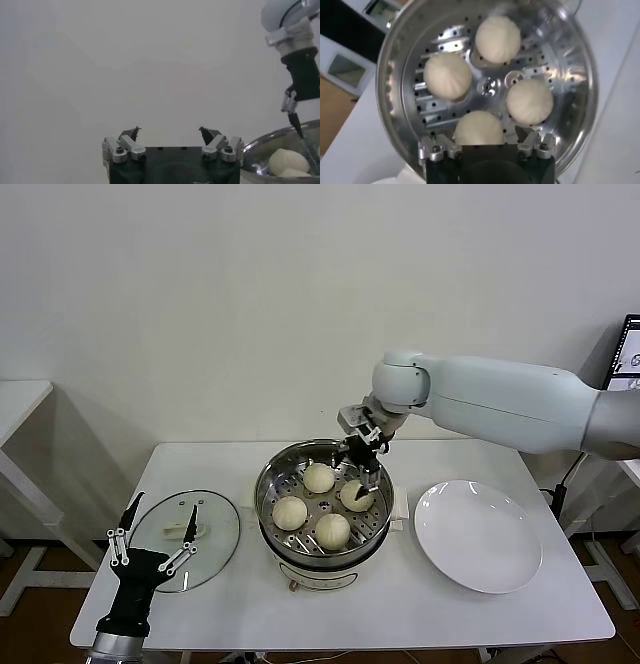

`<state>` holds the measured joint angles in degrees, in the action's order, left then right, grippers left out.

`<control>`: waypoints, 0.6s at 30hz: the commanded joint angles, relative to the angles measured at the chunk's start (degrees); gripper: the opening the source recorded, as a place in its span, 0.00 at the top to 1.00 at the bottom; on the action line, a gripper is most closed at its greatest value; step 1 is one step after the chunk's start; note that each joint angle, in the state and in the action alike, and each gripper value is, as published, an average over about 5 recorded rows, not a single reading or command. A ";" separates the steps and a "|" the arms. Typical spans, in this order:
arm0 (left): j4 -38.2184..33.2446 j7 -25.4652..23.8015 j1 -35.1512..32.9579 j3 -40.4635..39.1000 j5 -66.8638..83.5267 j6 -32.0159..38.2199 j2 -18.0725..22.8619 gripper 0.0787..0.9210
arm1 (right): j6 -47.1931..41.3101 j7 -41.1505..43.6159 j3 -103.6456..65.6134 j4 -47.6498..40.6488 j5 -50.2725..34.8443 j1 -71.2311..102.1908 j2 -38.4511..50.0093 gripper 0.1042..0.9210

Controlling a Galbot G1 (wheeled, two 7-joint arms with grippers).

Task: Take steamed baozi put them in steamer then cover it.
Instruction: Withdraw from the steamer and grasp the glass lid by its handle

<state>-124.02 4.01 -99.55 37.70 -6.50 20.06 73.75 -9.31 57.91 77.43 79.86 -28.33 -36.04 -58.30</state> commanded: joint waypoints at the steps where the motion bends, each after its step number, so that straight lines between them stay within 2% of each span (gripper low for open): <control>1: 3.71 3.73 4.78 -0.96 -12.91 -1.44 -1.37 0.12 | 11.04 -50.13 -13.72 8.30 -6.83 10.50 10.68 0.12; 4: 5.11 5.13 6.38 -1.42 -18.42 -3.98 -2.17 0.12 | 14.07 -67.38 -23.71 8.92 -5.59 20.87 12.55 0.12; 7: 6.05 6.48 7.64 -1.96 -24.33 -7.74 -2.97 0.12 | 16.04 -77.35 -36.49 8.76 -4.44 33.65 13.24 0.12; 11: 6.97 6.22 8.62 -2.45 -28.05 -9.88 -3.66 0.12 | 17.38 -80.94 -53.78 9.42 -3.18 50.25 13.80 0.12; 18: 11.00 3.26 9.44 -0.31 -39.92 -10.21 -3.67 0.12 | 19.45 -79.09 -80.75 12.05 1.07 77.19 11.65 0.12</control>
<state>-117.91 8.06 -92.40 36.13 -27.83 13.72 70.93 5.03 -0.27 33.52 88.52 -30.13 4.79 -47.71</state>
